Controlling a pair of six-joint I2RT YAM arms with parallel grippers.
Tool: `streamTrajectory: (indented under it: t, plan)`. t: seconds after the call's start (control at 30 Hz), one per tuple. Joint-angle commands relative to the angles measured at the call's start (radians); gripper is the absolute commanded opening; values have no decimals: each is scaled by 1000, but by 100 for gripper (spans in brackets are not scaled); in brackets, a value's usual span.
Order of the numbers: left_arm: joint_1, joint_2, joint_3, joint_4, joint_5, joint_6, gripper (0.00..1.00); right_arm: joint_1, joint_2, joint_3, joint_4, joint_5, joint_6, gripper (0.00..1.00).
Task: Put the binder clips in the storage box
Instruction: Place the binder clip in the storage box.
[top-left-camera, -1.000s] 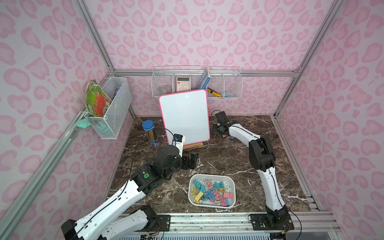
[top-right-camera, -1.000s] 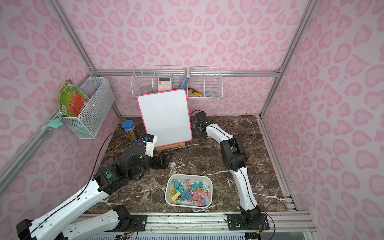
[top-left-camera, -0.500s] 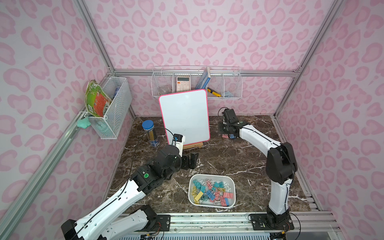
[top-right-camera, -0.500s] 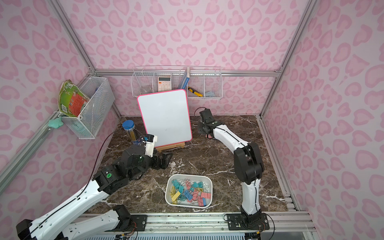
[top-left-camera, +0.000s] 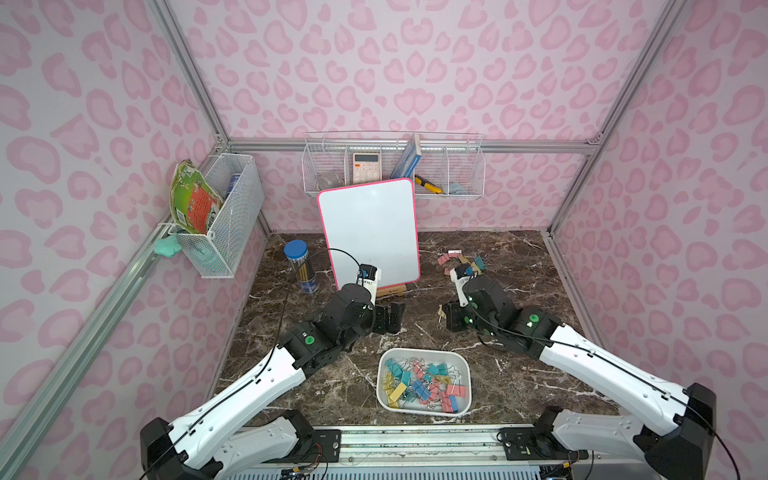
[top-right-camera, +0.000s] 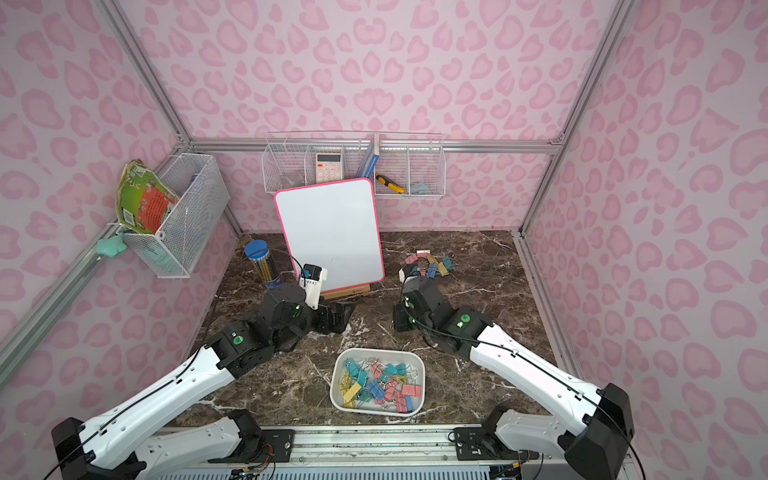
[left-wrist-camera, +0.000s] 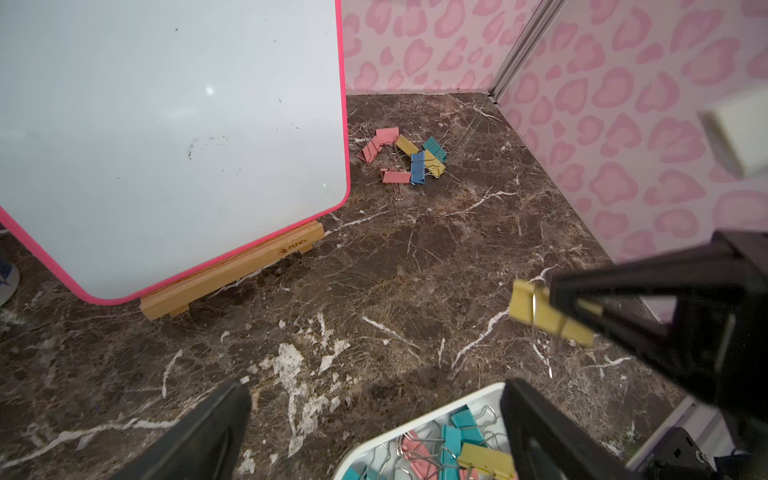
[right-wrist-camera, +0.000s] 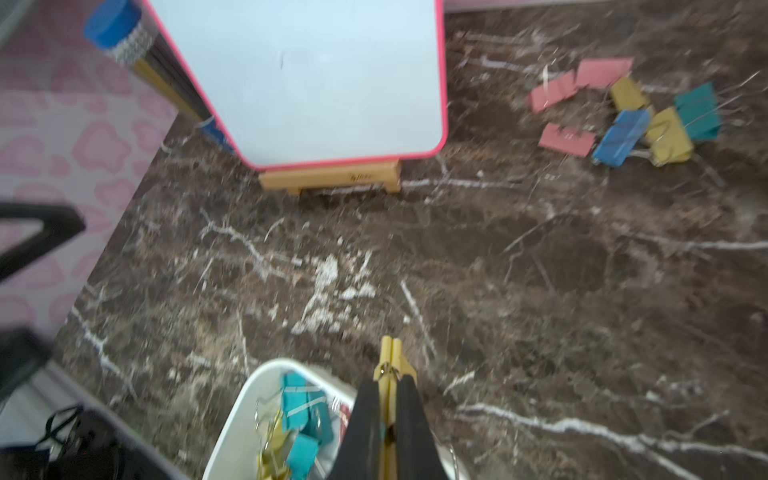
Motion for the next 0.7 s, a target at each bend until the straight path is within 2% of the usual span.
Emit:
streamTrajectory:
  t: [0.0,0.13,0.3,0.33,0.5,0.57,0.67]
  plan:
    - [1,23,8,61,17,-8,99,105,-33,-58,-133,58,136,1]
    - [1,47,12,89,27,-27,99,182,-49,-170,-102,37,193,4]
    - [2,81,40,81,48,-31,99,187,-2,-277,19,20,190,5]
    - [1,88,47,71,53,-31,99,186,12,-282,43,16,189,8]
    - [1,111,67,53,52,-21,99,184,44,-264,95,10,175,45]
    - [1,119,77,54,54,-12,99,181,34,-232,79,73,176,52]
    - [1,126,94,61,55,-2,99,140,10,-200,127,160,96,55]
